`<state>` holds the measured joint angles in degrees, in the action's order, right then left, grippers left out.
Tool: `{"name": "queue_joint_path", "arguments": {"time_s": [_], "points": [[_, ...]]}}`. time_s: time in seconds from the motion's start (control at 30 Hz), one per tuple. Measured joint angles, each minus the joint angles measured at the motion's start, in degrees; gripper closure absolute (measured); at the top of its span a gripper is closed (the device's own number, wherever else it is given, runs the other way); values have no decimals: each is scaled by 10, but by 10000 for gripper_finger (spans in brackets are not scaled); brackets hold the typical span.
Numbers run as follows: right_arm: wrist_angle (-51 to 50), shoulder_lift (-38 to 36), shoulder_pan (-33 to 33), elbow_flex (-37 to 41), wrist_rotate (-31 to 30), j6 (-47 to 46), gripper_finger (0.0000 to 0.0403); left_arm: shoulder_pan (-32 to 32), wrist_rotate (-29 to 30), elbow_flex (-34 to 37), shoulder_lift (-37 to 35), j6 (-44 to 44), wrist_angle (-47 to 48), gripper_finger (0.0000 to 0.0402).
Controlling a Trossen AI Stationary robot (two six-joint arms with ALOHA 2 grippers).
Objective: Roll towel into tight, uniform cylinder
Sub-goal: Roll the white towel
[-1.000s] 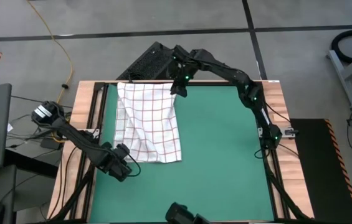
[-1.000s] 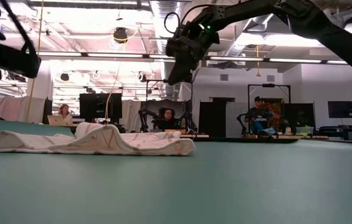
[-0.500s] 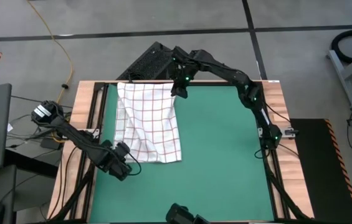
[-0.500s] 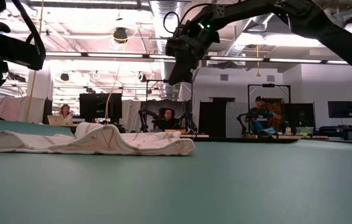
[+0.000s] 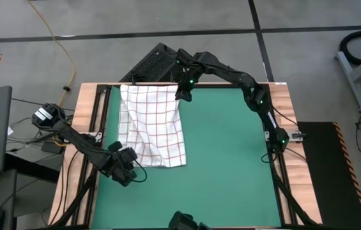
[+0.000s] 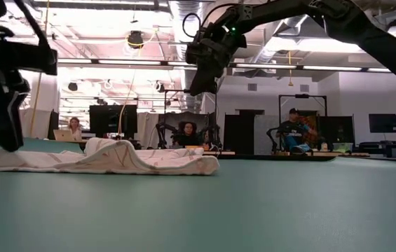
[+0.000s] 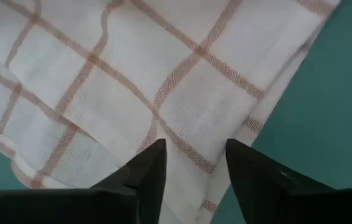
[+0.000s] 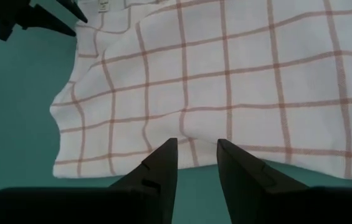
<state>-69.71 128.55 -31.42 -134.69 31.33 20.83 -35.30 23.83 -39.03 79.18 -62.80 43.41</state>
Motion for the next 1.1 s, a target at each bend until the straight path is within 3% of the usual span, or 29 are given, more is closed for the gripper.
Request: {"name": "queue_joint_path", "arguments": {"time_s": [0.13,0.4,0.5,0.67,1.1], "points": [[0,0,0,0,0,-13,267,0,0,10,0,-4,6,225],[-18,0,5,0,0,-15,267,4,-6,30,0,13,9,229],[-25,0,8,0,0,-15,267,13,-33,28,0,17,8,267],[-22,0,13,0,-2,-15,267,20,-75,25,0,14,10,383],[-13,1,29,0,-2,4,267,18,-76,-98,0,-22,163,401]]}}
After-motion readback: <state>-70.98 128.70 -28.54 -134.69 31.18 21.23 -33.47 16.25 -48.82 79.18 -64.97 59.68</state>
